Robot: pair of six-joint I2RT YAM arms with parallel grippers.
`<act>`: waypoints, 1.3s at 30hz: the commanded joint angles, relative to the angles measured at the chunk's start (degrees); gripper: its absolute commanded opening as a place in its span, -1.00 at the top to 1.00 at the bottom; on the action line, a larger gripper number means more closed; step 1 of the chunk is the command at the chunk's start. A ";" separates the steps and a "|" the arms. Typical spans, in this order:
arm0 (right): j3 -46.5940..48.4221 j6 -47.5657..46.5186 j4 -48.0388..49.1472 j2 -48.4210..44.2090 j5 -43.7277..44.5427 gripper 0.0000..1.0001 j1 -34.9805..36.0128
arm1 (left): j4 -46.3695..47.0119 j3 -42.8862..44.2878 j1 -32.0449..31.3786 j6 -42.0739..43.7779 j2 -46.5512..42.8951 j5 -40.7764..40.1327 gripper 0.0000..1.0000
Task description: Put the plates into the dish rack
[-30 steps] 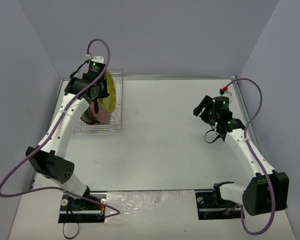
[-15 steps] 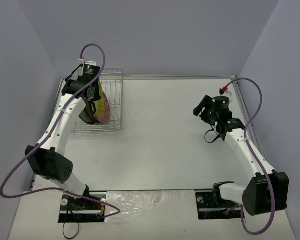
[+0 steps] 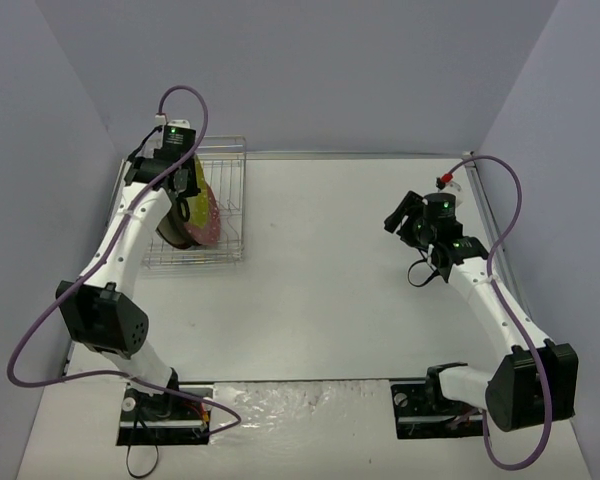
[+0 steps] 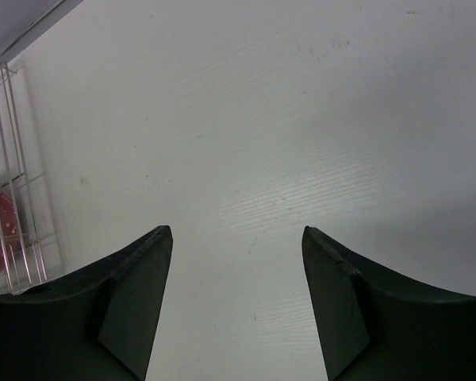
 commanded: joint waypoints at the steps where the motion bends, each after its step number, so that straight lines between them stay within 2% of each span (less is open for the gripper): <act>1: 0.86 -0.23 2.01 -0.31 1.30 -0.26 0.50 | 8.40 2.90 0.84 0.57 -1.27 -0.29 1.00; 21: -0.09 -0.05 2.77 -0.38 1.30 -0.26 0.69 | 9.50 2.46 0.89 -0.59 3.40 1.66 1.00; 39: -0.75 -0.02 3.37 -0.13 1.30 -0.26 0.68 | 11.42 -1.60 -0.82 -4.50 6.01 2.86 1.00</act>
